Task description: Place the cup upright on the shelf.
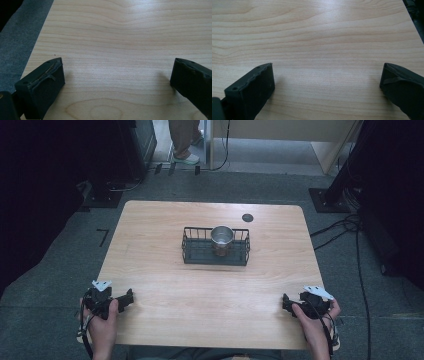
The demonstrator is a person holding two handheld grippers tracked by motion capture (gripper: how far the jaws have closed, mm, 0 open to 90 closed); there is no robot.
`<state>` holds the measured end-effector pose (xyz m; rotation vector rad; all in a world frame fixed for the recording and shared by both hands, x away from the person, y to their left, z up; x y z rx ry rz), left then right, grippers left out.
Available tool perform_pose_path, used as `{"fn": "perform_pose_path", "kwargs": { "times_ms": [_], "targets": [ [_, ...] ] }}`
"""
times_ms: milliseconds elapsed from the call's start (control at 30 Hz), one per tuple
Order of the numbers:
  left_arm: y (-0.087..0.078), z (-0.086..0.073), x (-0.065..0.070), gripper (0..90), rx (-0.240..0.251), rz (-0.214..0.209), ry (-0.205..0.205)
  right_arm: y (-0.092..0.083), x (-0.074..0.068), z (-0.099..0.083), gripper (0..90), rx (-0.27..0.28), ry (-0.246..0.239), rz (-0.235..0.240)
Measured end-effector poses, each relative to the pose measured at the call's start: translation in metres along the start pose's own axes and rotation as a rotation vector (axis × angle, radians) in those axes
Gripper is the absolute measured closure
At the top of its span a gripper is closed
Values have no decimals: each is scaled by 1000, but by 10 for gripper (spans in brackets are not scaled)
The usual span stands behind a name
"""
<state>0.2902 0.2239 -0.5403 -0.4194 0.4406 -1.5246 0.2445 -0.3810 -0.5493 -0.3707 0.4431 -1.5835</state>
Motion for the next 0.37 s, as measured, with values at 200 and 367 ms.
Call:
{"fn": "perform_pose_path", "kwargs": {
  "times_ms": [200, 367],
  "targets": [
    [0, 0, 0, 0, 0, 0, 0, 0, 0, 0, 0, 0, 1, -1],
    [0, 0, 0, 0, 0, 0, 0, 0, 0, 0, 0, 0, 5, -9]
  ]
}}
Point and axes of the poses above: each handheld gripper's, and its own axes: y roughly forward along the jaws, z roughly out of its top, x roughly to its right, the point moved 3 cm from there along y, roughly forward along the jaws, and after that the axes turned 15 degrees about x, right-handed, at the moved point
